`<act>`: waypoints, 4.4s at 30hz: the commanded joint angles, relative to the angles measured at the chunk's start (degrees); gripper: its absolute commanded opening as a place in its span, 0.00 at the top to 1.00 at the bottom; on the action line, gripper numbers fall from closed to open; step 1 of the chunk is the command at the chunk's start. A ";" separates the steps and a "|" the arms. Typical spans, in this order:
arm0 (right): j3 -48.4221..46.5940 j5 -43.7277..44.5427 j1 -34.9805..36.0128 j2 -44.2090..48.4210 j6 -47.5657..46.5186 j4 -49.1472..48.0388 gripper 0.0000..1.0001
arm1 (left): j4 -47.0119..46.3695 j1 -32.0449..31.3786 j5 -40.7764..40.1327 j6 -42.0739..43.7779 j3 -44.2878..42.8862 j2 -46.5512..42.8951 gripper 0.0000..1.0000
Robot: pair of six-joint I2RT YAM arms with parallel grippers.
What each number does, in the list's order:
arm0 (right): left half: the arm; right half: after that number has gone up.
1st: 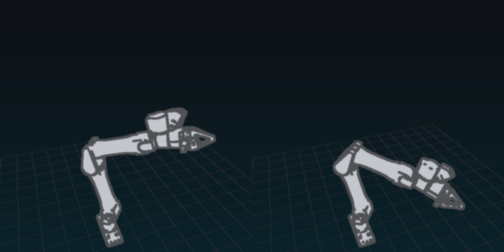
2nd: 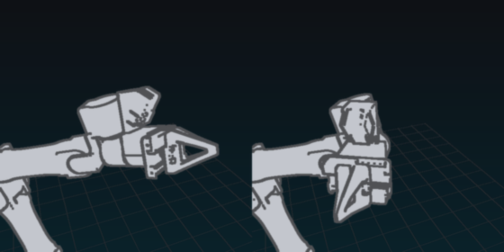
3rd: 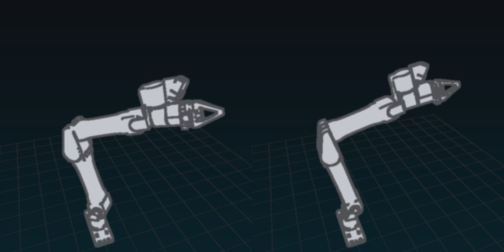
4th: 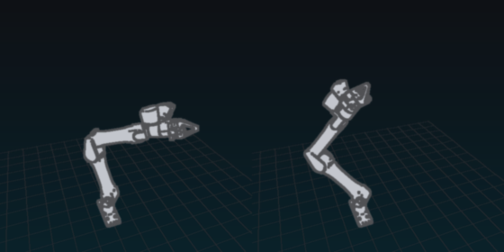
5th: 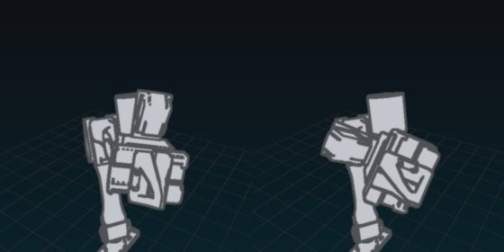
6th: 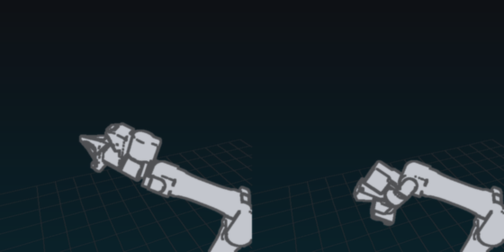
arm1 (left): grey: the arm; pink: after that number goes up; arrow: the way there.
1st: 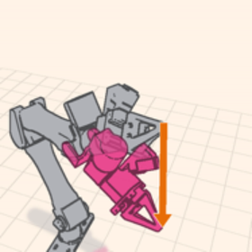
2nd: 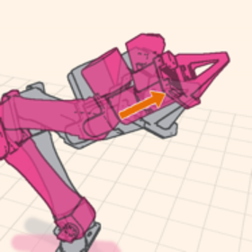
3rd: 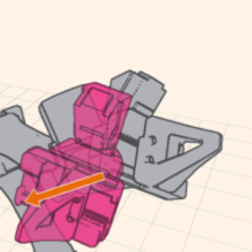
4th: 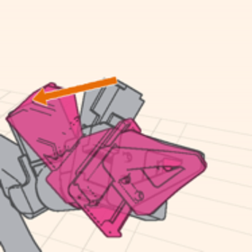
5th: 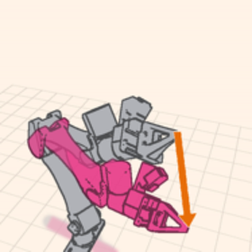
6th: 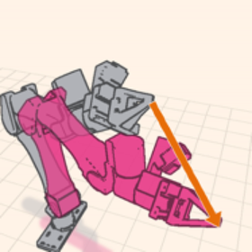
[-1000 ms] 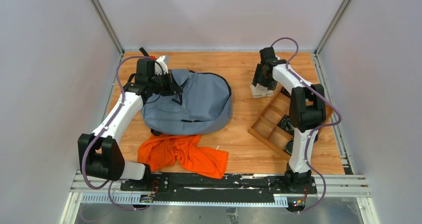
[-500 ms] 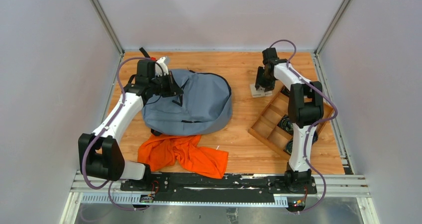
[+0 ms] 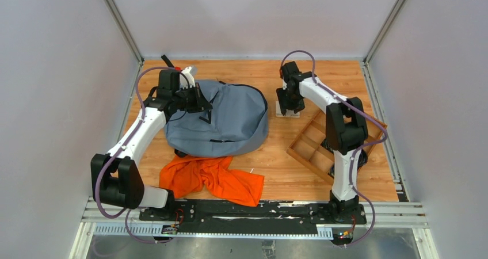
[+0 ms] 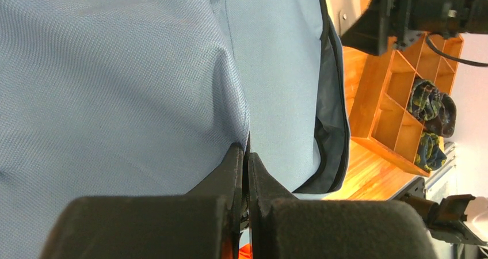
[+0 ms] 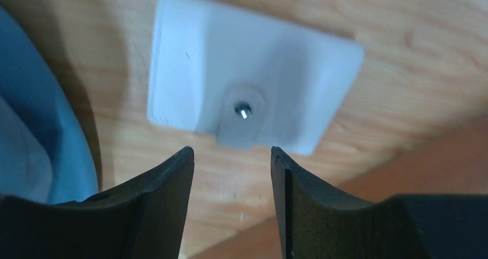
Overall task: Pack the student bag
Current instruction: Pick up the personal item from the center of the board, then place the personal item in the student bag.
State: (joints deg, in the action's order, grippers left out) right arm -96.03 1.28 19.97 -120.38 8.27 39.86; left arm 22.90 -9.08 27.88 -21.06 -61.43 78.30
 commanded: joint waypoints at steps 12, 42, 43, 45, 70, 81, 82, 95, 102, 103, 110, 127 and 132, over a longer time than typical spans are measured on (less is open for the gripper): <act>-14.84 -8.60 -7.13 -5.22 -0.21 4.50 0.19 | 0.69 -0.18 2.32 0.71 1.58 -2.10 1.00; 12.25 -9.82 -1.29 4.71 0.23 -2.64 0.11 | -0.93 -0.23 3.50 0.00 3.39 -2.27 1.00; 11.72 -7.87 -0.31 3.90 -0.78 -1.85 0.10 | -0.86 -0.23 3.54 -0.03 3.34 -2.19 1.00; 10.78 -4.95 1.15 2.26 -2.18 -0.87 0.10 | -0.76 -0.23 3.50 -0.03 3.16 -2.03 1.00; 23.87 -32.67 -8.45 10.71 2.79 -10.98 0.16 | 0.51 -0.23 2.82 0.98 2.14 -1.49 1.00; 23.32 -29.55 -11.01 8.69 4.64 -10.36 0.42 | 0.59 -0.24 2.63 0.84 2.02 -0.90 1.00; 23.42 -29.39 -11.12 8.55 4.66 -10.48 0.43 | 0.61 -0.23 2.62 0.84 2.01 -0.83 1.00; 24.56 -30.46 -12.24 8.82 5.85 -11.51 0.94 | 0.91 -0.23 2.27 0.92 2.14 -0.79 1.00; 25.31 -30.21 -12.23 17.10 7.36 -11.06 1.00 | 1.13 -0.23 2.36 0.67 1.50 -1.24 1.00; 25.42 -29.93 -12.23 18.42 7.52 -10.92 1.00 | 1.19 -0.23 2.41 0.59 1.23 -1.30 1.00; 25.31 -28.50 -12.23 29.26 8.97 -9.64 1.00 | 1.48 -0.23 2.62 0.51 0.43 -1.92 1.00; 15.84 -41.53 6.95 29.06 20.90 -25.79 1.00 | 1.17 -0.23 1.22 -1.38 -1.44 -4.43 1.00; 10.97 -43.53 11.87 23.00 22.35 -27.22 1.00 | 1.55 -0.23 1.16 -1.14 -1.52 -5.28 1.00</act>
State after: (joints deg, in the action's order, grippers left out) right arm -81.01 -39.35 29.12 -94.45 28.14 15.70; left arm 24.21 -9.08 27.79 -21.63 -60.49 75.61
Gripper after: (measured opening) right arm 0.024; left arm 0.027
